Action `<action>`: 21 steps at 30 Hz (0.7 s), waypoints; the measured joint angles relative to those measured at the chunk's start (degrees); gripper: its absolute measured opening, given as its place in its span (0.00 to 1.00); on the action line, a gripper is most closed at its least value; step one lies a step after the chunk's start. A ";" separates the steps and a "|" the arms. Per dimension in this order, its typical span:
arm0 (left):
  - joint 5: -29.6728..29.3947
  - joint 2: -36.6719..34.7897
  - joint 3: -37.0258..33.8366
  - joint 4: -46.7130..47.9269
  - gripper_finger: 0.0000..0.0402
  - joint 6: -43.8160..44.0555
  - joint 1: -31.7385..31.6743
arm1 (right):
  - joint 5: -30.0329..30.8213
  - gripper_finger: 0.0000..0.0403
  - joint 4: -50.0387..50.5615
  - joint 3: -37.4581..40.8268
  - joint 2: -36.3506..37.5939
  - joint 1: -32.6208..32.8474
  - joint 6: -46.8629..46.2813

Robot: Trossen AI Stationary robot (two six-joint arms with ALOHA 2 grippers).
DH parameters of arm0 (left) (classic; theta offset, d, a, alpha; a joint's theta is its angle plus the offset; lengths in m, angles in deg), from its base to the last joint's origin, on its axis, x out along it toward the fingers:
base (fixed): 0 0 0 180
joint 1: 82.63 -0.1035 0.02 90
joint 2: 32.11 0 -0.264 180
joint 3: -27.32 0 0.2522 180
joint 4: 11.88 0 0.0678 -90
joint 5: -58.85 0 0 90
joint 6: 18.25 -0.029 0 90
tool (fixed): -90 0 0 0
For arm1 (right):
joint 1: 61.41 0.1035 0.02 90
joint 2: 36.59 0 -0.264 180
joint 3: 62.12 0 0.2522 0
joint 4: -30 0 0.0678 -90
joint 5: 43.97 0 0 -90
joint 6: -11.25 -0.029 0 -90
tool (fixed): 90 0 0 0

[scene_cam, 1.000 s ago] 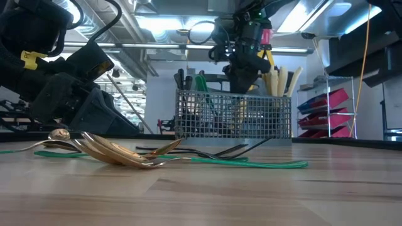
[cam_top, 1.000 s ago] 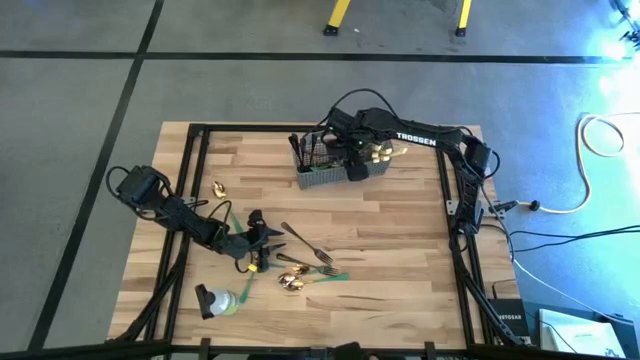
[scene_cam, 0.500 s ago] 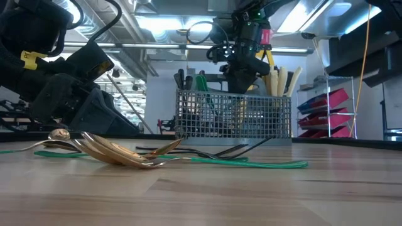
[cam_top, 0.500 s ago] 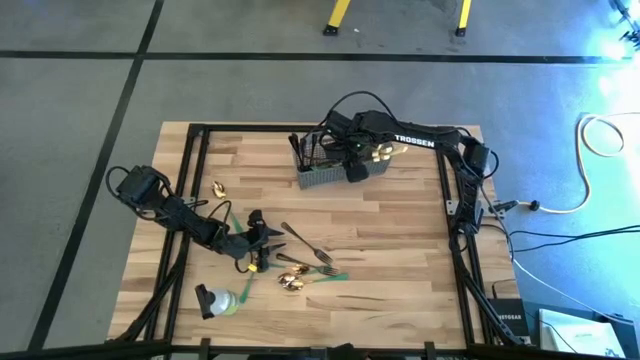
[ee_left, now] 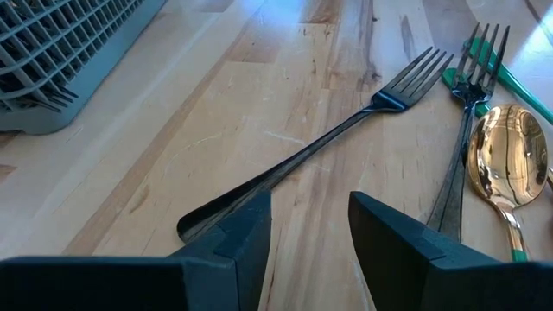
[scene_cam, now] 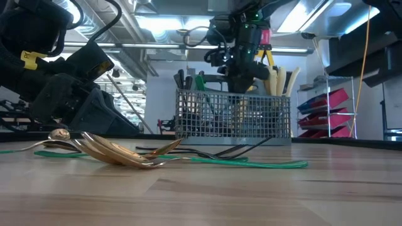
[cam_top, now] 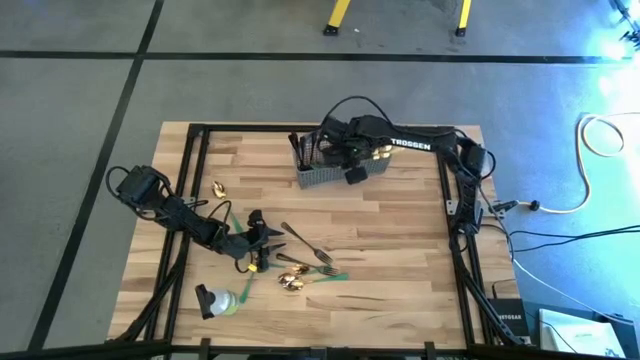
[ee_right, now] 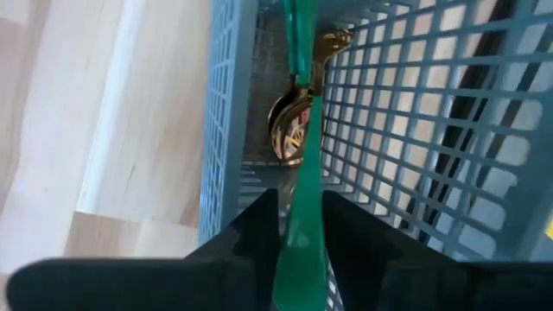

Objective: Sort silverware
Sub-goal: Put the green spoon into the gray organizer

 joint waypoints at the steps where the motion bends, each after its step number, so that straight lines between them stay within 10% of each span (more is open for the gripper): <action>1: 0.00 0.00 0.00 0.01 0.35 0.02 0.00 | 0.44 0.19 0.00 0.00 0.00 0.32 0.06; 21: -0.33 0.00 0.00 0.04 0.35 -0.01 0.01 | 2.59 0.00 -0.18 -1.92 -0.39 1.43 -1.54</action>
